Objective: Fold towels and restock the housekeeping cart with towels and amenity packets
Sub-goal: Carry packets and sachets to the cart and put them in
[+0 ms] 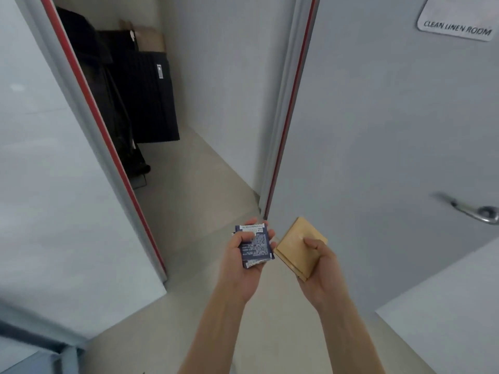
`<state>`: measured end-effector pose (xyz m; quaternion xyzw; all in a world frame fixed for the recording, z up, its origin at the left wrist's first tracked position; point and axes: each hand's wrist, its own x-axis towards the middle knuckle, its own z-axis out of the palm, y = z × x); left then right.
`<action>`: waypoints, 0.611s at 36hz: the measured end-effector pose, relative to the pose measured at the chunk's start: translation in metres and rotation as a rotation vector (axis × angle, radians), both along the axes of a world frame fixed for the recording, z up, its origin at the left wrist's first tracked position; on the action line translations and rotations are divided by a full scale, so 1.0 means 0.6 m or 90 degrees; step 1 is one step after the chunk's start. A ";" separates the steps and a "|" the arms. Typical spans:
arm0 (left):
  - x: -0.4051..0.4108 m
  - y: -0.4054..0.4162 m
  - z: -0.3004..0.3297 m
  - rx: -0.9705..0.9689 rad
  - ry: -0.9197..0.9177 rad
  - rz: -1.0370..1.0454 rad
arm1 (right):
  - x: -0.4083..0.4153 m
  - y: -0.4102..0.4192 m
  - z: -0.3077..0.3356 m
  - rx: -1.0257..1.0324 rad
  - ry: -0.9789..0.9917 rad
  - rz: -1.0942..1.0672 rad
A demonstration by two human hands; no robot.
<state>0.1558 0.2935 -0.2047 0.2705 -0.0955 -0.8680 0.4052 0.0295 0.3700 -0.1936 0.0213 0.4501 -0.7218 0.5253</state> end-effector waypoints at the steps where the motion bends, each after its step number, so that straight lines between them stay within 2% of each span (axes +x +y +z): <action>1: -0.013 -0.036 0.008 -0.002 -0.001 0.004 | -0.013 -0.035 0.009 -0.001 0.003 -0.002; 9: -0.084 -0.278 0.053 -0.026 -0.005 0.049 | -0.106 -0.268 0.066 -0.034 0.035 0.006; 17: -0.152 -0.458 0.014 0.003 -0.076 0.088 | -0.189 -0.487 0.031 -0.005 0.023 0.034; 22: -0.204 -0.605 0.008 -0.006 -0.096 0.157 | -0.253 -0.659 0.005 -0.022 0.002 0.088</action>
